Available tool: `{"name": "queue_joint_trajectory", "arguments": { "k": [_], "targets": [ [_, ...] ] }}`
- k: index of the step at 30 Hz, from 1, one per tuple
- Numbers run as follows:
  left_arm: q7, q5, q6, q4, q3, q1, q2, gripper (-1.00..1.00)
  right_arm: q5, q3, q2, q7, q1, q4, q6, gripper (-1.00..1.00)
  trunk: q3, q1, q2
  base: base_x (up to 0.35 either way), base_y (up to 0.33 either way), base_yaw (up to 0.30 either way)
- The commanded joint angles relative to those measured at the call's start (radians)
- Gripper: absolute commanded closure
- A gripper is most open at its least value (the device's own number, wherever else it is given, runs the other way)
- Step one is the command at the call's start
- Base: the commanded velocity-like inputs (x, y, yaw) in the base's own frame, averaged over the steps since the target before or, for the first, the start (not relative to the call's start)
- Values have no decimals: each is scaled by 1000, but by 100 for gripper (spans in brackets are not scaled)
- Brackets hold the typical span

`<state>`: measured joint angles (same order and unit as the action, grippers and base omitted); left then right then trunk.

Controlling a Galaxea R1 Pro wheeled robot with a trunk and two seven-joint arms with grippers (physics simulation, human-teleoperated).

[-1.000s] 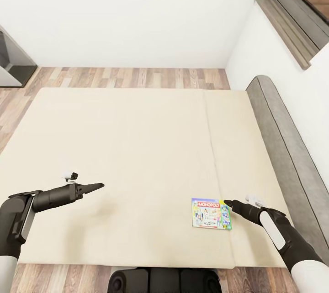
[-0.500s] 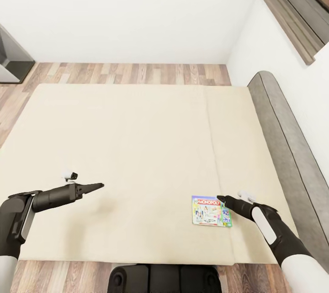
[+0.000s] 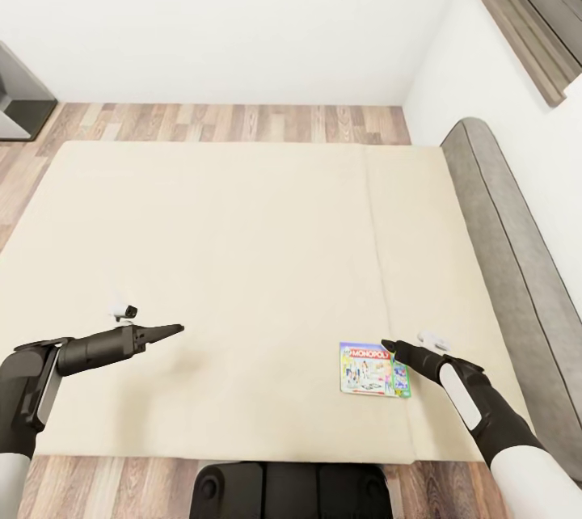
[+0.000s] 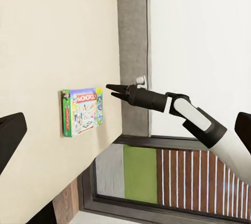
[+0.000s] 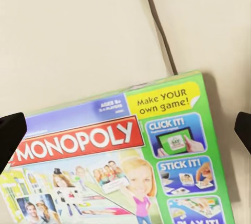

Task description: Put all the toys in the child's room - the three board games (two on the bed and one on the table), the two jigsaw puzzles on the table, and the tennis ball on the table - inside the toy box on the table in the child's room.

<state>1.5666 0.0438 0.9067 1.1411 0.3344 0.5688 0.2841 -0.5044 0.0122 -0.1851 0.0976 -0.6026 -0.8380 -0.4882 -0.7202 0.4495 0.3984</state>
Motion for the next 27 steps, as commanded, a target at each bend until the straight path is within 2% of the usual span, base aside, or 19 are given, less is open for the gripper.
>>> {"name": "queue_joint_trajectory", "arguments": {
  "k": [1, 18, 27],
  "targets": [
    [4, -1, 11, 0, 0, 0, 0, -100, -1, 1, 0, 2, 0, -1, -5, -100, -3, 0, 2, 0, 0, 0],
    [4, -1, 11, 0, 0, 0, 0, -100, 3, 0, 0, 3, 0, -7, -4, -100, -30, 0, 2, 0, 0, 0],
    [4, -1, 11, 0, 0, 0, 0, -100, 3, 0, 0, 4, 0, -9, -4, -100, -34, 0, 2, 0, 0, 0]
  ]
}}
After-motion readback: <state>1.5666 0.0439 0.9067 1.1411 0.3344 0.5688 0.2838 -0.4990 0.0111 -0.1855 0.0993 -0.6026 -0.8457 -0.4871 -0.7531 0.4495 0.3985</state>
